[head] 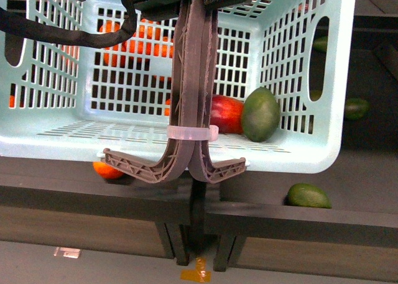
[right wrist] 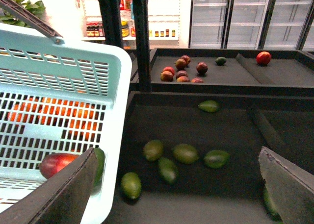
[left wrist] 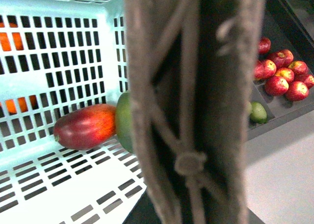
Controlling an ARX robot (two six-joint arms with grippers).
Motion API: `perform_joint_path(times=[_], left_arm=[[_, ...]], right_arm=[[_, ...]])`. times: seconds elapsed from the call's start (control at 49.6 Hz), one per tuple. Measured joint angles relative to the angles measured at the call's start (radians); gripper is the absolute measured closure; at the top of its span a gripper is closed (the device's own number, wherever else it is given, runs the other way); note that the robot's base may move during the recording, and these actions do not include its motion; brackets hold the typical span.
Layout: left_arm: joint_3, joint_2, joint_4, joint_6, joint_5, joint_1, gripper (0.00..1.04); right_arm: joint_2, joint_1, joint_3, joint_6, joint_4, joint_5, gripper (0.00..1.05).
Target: Pick mango and avocado into basket
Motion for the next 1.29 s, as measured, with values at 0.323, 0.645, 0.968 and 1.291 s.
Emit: perform_joint_path(times=[0.323,0.645,0.968,1.291], left_arm=[[0.000,0.000,0.000,-0.001,-0.008,0.000,1.00],[0.000,0.000,-0.001,0.001,-0.011,0.000,1.00],[0.001,-0.001,-0.001,-0.001,-0.020,0.000,1.00],[0.001,-0.002,-0.001,-0.001,-0.005,0.000,1.00]], right_arm=[[0.000,0.000,0.000,0.000,-0.002,-0.002,0.08],[0.001,0.000,0.000,0.000,-0.002,-0.003,0.08],[0.000,-0.001,0.000,0.000,-0.001,-0.004,0.08],[0.000,-0.001,0.000,0.000,-0.002,-0.006,0.08]])
